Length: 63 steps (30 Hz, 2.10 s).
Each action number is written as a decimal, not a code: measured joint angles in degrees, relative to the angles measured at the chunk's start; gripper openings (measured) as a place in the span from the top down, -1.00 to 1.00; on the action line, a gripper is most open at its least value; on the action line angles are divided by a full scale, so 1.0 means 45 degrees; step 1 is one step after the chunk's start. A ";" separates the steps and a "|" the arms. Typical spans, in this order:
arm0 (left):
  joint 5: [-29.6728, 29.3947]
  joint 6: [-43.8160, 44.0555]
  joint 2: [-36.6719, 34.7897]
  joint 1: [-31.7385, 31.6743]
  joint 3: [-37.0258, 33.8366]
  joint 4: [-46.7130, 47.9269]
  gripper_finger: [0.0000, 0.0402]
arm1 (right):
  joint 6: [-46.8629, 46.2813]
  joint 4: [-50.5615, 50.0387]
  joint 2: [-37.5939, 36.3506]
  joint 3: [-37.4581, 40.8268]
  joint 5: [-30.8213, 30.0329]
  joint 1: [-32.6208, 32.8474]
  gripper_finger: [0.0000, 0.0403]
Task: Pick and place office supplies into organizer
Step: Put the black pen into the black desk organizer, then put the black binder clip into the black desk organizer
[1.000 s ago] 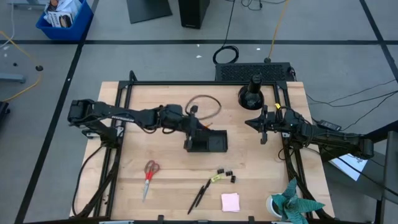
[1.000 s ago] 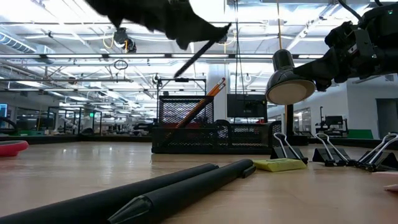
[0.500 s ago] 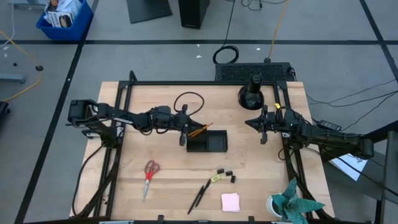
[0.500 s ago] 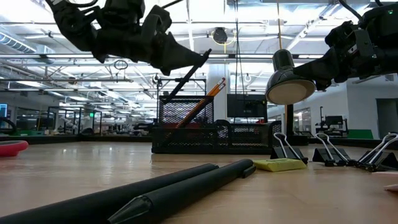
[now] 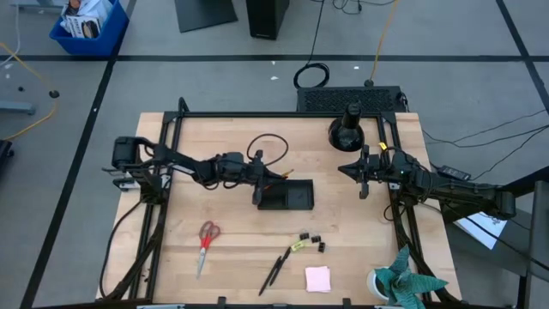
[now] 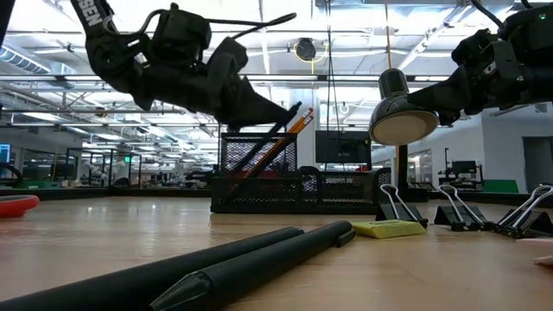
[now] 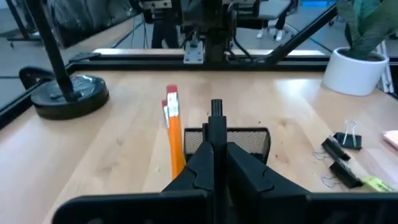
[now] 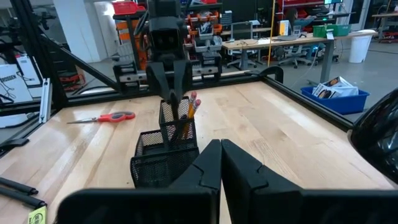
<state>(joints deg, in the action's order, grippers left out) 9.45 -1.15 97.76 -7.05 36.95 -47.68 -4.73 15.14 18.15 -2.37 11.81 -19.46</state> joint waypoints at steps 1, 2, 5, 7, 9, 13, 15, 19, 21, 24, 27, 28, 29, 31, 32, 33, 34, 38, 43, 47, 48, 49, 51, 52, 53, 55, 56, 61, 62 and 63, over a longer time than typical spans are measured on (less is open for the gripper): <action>-0.0013 0.0048 0.0062 0.0000 0.0000 0.0009 0.92 | 0.0000 0.0002 0.0000 0.0005 0.0000 0.0000 0.98; -0.0023 0.0086 0.0130 0.0000 0.0000 0.0033 0.93 | 0.0002 0.0000 0.0001 0.0000 0.0000 0.0000 0.98; -0.0047 0.0137 0.0155 0.0000 0.0000 0.0265 0.96 | 0.0146 0.0000 -0.0001 0.0002 0.0000 0.0000 0.98; -0.0134 0.0087 0.0145 0.0005 0.0000 0.0516 0.94 | 0.0185 0.0000 0.0001 0.0005 0.0000 0.0000 0.98; -0.0238 0.0084 0.0154 0.0000 0.0000 0.0684 0.91 | 0.0199 0.0000 0.0000 0.0002 0.0000 0.0000 0.98; -0.0251 -0.0015 0.0145 0.0000 0.0000 0.0665 0.88 | 0.0204 0.0000 0.0001 0.0000 0.0000 0.0000 0.98; -0.0251 -0.0015 0.0145 0.0000 0.0000 0.0665 0.88 | 0.0204 0.0000 0.0001 0.0000 0.0005 0.0000 0.98; -0.0452 0.0263 0.0145 -0.0005 0.0000 0.0707 0.87 | 0.0204 0.0000 -0.0002 0.0003 0.0005 0.0000 0.98; -0.0456 0.0374 0.0145 -0.0005 0.0005 0.0782 0.85 | 0.0204 0.0000 0.0001 0.0000 0.0005 0.0000 0.98; -0.0462 0.0424 0.0145 0.0000 0.0010 0.0816 0.76 | 0.0204 0.0000 -0.0003 0.0000 0.0005 0.0000 0.98; -0.0468 0.0533 0.0145 0.0000 0.0010 0.0812 0.61 | 0.0204 0.0000 0.0001 0.0003 0.0005 0.0000 0.98; -0.0470 0.0536 0.0145 -0.0001 0.0010 0.0811 0.57 | 0.0204 0.0000 0.0000 0.0002 0.0005 0.0000 0.98; -0.0470 0.0532 0.0145 -0.0003 0.0010 0.0809 0.52 | 0.0204 0.0000 0.0000 0.0003 0.0005 0.0000 0.98; -0.0470 0.0494 0.0145 -0.0001 0.0012 0.0784 0.44 | 0.0204 0.0000 0.0001 0.0000 0.0006 0.0000 0.98; -0.0471 0.0462 0.0145 0.0000 0.0015 0.0754 0.40 | 0.0204 0.0000 -0.0002 0.0001 0.0005 0.0000 0.98; -0.0470 0.0407 0.0145 -0.0005 0.0010 0.0695 0.37 | 0.0204 0.0000 0.0001 0.0001 0.0010 0.0000 0.98; -0.0475 0.0384 0.0145 -0.0002 0.0012 0.0598 0.35 | 0.0204 0.0000 0.0001 0.0005 0.0005 0.0000 0.98; -0.0475 0.0434 -0.0128 -0.0005 0.0015 0.0424 0.29 | 0.0204 0.0000 0.0001 0.0000 0.0007 0.0000 0.98; -0.0560 0.0504 -0.1195 0.0053 0.0024 0.1065 0.29 | 0.0204 -0.0004 0.0000 0.0000 0.0010 0.0000 0.98; -0.1903 0.0508 -0.2430 0.0711 0.0545 0.3618 0.29 | 0.0204 -0.0010 0.0001 0.0005 0.0010 0.0000 0.98; -0.2379 0.0405 -0.2667 0.1029 0.0835 0.4614 0.29 | 0.0204 -0.0011 0.0001 0.0001 0.0010 0.0000 0.98; -0.2838 0.0328 -0.2798 0.1392 0.1183 0.5642 0.29 | 0.0204 -0.0010 0.0000 0.0004 0.0010 0.0000 0.98; -0.3584 0.0354 -0.2801 0.2210 0.2017 0.7429 0.29 | 0.0209 -0.0010 0.0001 0.0000 0.0010 0.0000 0.98; -0.3877 0.0452 -0.2785 0.2670 0.2412 0.8274 0.29 | 0.0209 -0.0010 0.0001 0.0005 0.0010 0.0000 0.98; -0.4190 0.0590 -0.2683 0.3151 0.2810 0.9119 0.29 | 0.0209 -0.0005 -0.0003 0.0000 0.0010 0.0000 0.98; -0.4873 0.1017 -0.2242 0.4075 0.3597 1.0184 0.29 | 0.0207 -0.0010 0.0000 0.0004 0.0010 0.0000 0.98; -0.5151 0.1382 -0.2100 0.4503 0.3854 1.0881 0.29 | 0.0206 0.0021 0.0001 0.0005 0.0013 0.0000 0.98; -0.5016 0.5483 -0.1526 0.5839 0.4859 1.2255 0.29 | -0.0085 0.0293 0.0048 0.0004 0.0042 0.0000 0.98; -0.4970 0.6225 -0.1373 0.6062 0.4917 1.2315 0.29 | -0.0185 0.0331 0.0054 0.0000 0.0044 0.0000 0.98; -0.4891 0.6884 -0.1140 0.6275 0.5017 1.2158 0.29 | -0.0270 0.0291 0.0050 0.0000 0.0044 0.0000 0.98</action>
<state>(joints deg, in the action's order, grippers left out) -12.56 29.83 92.63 21.19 59.53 7.03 -5.95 16.45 18.37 -2.37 12.01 -19.46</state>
